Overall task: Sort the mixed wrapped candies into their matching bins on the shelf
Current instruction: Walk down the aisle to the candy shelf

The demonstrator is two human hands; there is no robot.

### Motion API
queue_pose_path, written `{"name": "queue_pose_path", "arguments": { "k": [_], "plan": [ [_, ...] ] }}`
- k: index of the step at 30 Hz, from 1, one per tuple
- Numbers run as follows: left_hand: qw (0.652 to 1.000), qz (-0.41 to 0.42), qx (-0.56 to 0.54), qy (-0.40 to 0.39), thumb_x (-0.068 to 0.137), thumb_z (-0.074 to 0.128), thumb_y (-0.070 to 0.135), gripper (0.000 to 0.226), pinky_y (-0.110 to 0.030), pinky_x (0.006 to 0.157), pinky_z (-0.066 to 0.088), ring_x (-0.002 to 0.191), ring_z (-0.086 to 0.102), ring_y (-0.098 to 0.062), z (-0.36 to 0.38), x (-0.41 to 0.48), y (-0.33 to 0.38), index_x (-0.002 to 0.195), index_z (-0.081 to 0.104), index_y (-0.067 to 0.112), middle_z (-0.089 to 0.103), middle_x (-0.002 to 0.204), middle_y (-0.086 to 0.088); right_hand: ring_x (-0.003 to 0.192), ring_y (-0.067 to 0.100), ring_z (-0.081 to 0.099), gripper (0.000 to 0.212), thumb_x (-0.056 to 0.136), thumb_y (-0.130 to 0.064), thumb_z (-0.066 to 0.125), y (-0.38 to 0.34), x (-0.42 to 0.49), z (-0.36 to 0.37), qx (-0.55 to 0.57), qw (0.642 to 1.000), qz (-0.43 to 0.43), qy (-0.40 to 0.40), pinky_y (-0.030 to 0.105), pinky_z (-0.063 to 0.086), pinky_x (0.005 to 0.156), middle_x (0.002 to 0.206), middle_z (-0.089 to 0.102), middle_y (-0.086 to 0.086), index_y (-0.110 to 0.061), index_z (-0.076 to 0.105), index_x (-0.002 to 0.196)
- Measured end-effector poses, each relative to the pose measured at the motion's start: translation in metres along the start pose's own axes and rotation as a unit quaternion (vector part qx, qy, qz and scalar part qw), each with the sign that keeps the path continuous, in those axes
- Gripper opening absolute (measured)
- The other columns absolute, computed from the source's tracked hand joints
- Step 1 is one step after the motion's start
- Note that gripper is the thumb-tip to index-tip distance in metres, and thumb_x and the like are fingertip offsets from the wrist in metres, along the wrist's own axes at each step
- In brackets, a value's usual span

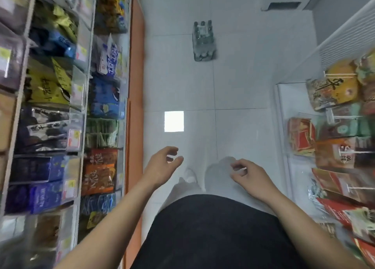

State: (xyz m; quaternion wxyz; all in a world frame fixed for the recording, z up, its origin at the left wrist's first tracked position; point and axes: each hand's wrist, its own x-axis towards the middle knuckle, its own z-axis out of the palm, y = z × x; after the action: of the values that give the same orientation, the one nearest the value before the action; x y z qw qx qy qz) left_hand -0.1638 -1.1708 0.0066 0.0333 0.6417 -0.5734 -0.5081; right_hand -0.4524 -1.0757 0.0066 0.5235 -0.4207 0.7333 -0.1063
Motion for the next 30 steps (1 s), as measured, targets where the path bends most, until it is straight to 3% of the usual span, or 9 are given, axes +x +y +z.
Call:
{"name": "queue_pose_path", "arguments": {
  "k": [5, 9, 14, 20, 23, 27, 30],
  "plan": [
    [1.0, 0.024, 0.002, -0.01, 0.089, 0.061, 0.049, 0.039, -0.017, 0.074, 0.045, 0.1, 0.058, 0.005, -0.018, 0.111, 0.088, 0.125, 0.058, 0.034, 0.06, 0.116, 0.022, 0.089, 0.0, 0.061, 0.028, 0.087, -0.034, 0.069, -0.015, 0.083, -0.067, 0.01, 1.0, 0.019, 0.004, 0.02, 0.045, 0.079, 0.108, 0.063, -0.015, -0.032, 0.064, 0.114],
    [1.0, 0.006, 0.009, 0.005, 0.091, 0.061, 0.046, 0.038, -0.022, 0.082, 0.048, 0.099, 0.059, 0.003, -0.035, 0.176, 0.144, 0.125, 0.058, 0.031, 0.061, 0.116, 0.019, 0.092, -0.001, 0.06, 0.025, 0.088, -0.031, 0.068, -0.053, 0.159, -0.131, 0.003, 1.0, -0.003, -0.009, 0.02, 0.045, 0.079, 0.11, 0.062, -0.015, -0.035, 0.062, 0.112],
    [0.999, -0.023, 0.012, 0.029, 0.09, 0.062, 0.045, 0.032, -0.014, 0.074, 0.045, 0.093, 0.06, 0.007, -0.061, 0.221, 0.183, 0.12, 0.059, 0.034, 0.063, 0.112, 0.022, 0.089, -0.002, 0.06, 0.022, 0.089, -0.034, 0.068, -0.133, 0.249, -0.207, -0.01, 0.999, -0.046, -0.017, 0.015, 0.043, 0.073, 0.106, 0.061, -0.02, -0.035, 0.062, 0.11],
    [0.997, -0.062, -0.004, 0.038, 0.089, 0.063, 0.045, 0.039, -0.025, 0.086, 0.052, 0.096, 0.061, 0.003, -0.098, 0.299, 0.206, 0.124, 0.06, 0.03, 0.063, 0.116, 0.019, 0.088, 0.0, 0.061, 0.02, 0.09, -0.036, 0.068, -0.238, 0.365, -0.263, -0.022, 0.995, -0.092, -0.023, 0.018, 0.045, 0.072, 0.103, 0.061, -0.021, -0.036, 0.062, 0.108],
    [0.997, -0.065, -0.02, 0.037, 0.088, 0.061, 0.049, 0.04, -0.026, 0.089, 0.052, 0.096, 0.061, 0.003, -0.126, 0.357, 0.224, 0.124, 0.06, 0.031, 0.062, 0.116, 0.02, 0.088, 0.001, 0.061, 0.019, 0.09, -0.035, 0.068, -0.28, 0.421, -0.282, -0.036, 0.995, -0.091, -0.022, 0.019, 0.047, 0.072, 0.103, 0.061, -0.02, -0.035, 0.062, 0.108],
    [0.999, -0.043, -0.023, 0.023, 0.087, 0.058, 0.055, 0.04, -0.018, 0.08, 0.048, 0.094, 0.06, 0.007, -0.176, 0.437, 0.266, 0.12, 0.06, 0.033, 0.061, 0.113, 0.024, 0.09, 0.003, 0.061, 0.02, 0.09, -0.034, 0.068, -0.32, 0.471, -0.311, -0.034, 0.998, -0.058, -0.019, 0.023, 0.049, 0.077, 0.104, 0.061, -0.019, -0.034, 0.062, 0.109],
    [1.0, -0.023, -0.016, 0.01, 0.089, 0.061, 0.049, 0.035, -0.018, 0.079, 0.047, 0.094, 0.06, 0.008, -0.21, 0.503, 0.313, 0.12, 0.06, 0.033, 0.062, 0.114, 0.022, 0.089, -0.001, 0.061, 0.02, 0.089, -0.03, 0.069, -0.333, 0.5, -0.339, -0.012, 0.999, -0.033, -0.003, 0.016, 0.044, 0.072, 0.104, 0.062, -0.018, -0.034, 0.063, 0.107]
  ]
}}
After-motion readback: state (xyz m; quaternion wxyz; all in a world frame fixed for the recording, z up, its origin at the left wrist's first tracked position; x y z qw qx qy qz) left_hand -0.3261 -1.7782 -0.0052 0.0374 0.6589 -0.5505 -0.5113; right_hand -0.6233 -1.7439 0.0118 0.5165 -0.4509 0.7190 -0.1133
